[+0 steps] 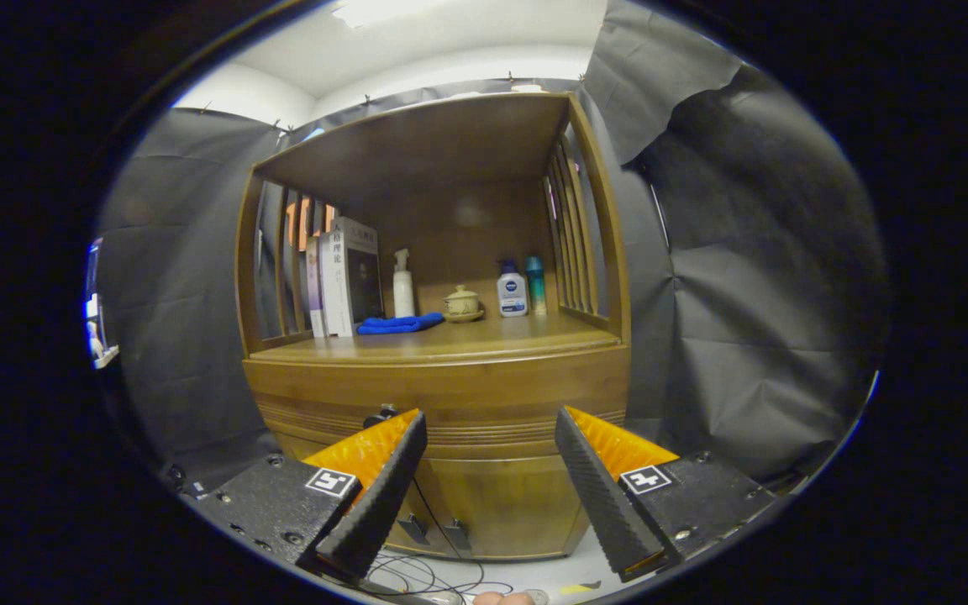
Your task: Pull open the drawer, take out the items inside it, and place them on the countertop above the cabinet.
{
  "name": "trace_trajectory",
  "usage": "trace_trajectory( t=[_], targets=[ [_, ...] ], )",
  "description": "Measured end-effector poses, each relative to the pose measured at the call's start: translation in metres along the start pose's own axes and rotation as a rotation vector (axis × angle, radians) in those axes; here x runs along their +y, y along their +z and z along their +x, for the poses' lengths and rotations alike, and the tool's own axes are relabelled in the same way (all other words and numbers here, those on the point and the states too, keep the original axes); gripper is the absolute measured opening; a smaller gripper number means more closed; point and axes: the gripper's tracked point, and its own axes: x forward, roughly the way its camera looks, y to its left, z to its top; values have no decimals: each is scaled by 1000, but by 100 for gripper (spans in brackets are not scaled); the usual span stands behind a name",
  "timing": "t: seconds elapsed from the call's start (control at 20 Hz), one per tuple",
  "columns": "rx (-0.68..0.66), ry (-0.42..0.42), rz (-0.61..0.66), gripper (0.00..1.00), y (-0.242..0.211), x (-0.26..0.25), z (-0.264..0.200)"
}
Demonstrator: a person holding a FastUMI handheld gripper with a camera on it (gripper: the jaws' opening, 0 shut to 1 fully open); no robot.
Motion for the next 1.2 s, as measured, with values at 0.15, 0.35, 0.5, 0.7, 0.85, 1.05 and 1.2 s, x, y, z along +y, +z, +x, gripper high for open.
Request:
trace_trajectory(
  t=[0.15,0.35,0.5,0.7,0.85,1.05,1.2],
  targets=[
    [-1,-2,-15,99,2,3,1],
    [0,10,-69,99,8,23,9],
    [44,30,-68,99,-6,47,30],
    [86,44,-51,99,-28,73,53],
    [110,40,-73,99,-42,90,78],
    [119,25,-97,99,-54,101,101],
    [131,17,-98,99,-61,107,115]
  ],
)
